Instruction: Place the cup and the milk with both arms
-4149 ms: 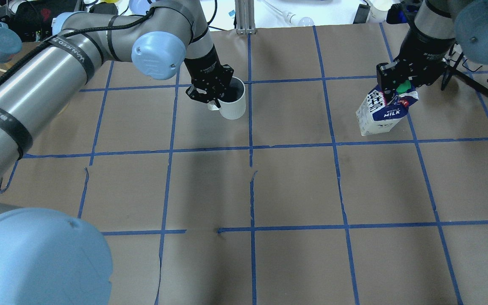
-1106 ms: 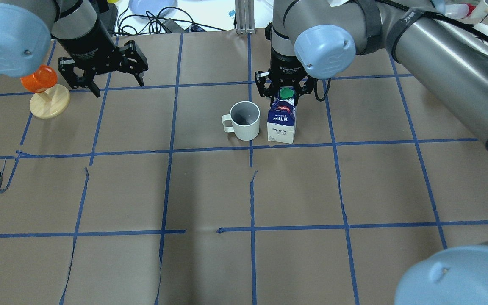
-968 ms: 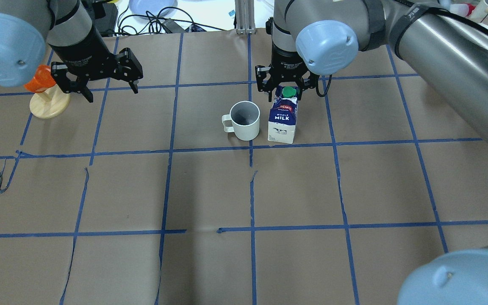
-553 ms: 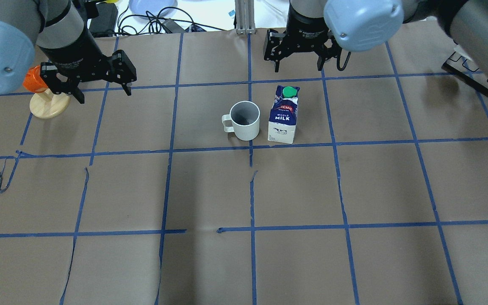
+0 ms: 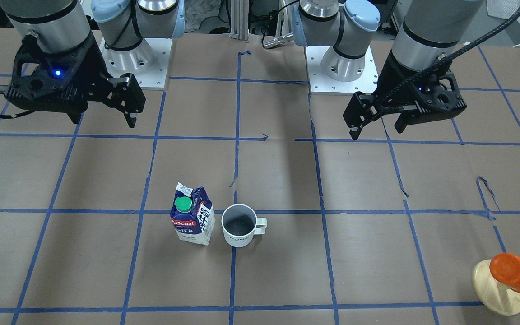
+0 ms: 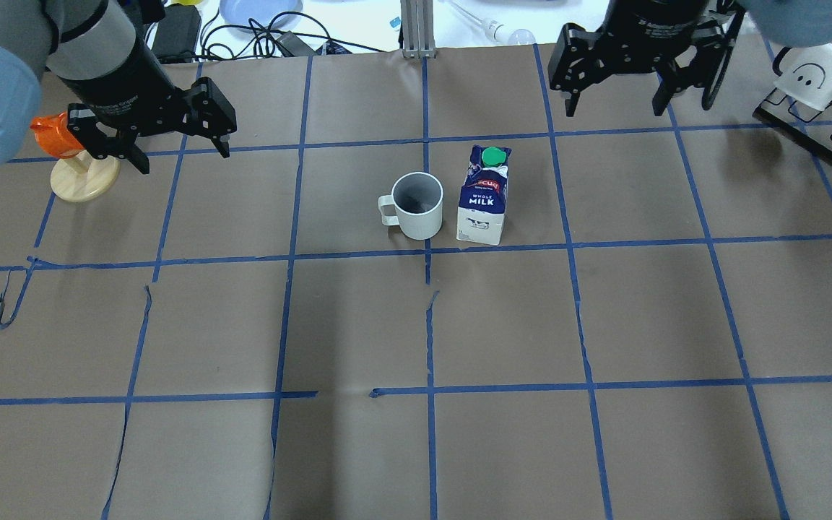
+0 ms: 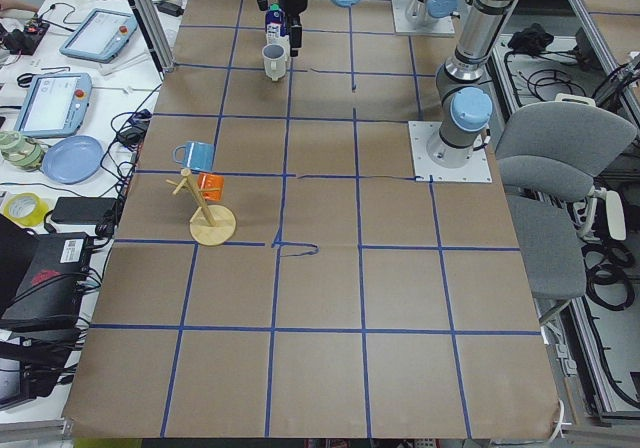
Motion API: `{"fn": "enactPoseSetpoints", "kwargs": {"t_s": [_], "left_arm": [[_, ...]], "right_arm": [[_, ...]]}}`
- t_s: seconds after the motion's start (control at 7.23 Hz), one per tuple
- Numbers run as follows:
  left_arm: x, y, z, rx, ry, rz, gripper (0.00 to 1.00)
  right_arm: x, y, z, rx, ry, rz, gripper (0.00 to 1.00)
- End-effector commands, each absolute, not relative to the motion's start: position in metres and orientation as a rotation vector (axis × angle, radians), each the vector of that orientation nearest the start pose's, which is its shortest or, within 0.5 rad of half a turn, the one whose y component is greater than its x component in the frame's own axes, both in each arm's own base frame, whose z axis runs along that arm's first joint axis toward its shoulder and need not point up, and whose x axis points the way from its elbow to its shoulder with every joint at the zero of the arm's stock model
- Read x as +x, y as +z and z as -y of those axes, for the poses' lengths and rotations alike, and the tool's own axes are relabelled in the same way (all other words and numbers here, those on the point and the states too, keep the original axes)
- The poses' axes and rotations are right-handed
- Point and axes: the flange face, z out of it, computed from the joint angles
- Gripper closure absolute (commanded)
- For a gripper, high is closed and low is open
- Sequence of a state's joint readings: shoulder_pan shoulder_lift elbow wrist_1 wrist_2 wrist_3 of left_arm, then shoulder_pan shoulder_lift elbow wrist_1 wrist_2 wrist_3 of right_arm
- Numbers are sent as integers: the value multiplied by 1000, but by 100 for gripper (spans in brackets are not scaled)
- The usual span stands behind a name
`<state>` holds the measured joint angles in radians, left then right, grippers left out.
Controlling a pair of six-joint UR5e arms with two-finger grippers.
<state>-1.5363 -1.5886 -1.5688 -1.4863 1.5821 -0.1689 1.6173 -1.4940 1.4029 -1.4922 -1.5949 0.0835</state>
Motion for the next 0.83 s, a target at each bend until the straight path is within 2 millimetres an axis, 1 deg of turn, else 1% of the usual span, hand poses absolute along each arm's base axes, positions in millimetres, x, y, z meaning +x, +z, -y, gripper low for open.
{"fn": "enactPoseSetpoints", "kwargs": {"t_s": [0.0, 0.14, 0.69], "left_arm": [[-113, 485, 507, -325, -68, -3122, 0], [-112, 485, 508, -329, -68, -3122, 0], [-110, 483, 508, -334, -61, -3121, 0]], "right_arm": [[146, 509, 490, -16, -60, -3160, 0], [147, 514, 491, -21, -92, -3157, 0], [148, 513, 492, -23, -88, -3156, 0]]}}
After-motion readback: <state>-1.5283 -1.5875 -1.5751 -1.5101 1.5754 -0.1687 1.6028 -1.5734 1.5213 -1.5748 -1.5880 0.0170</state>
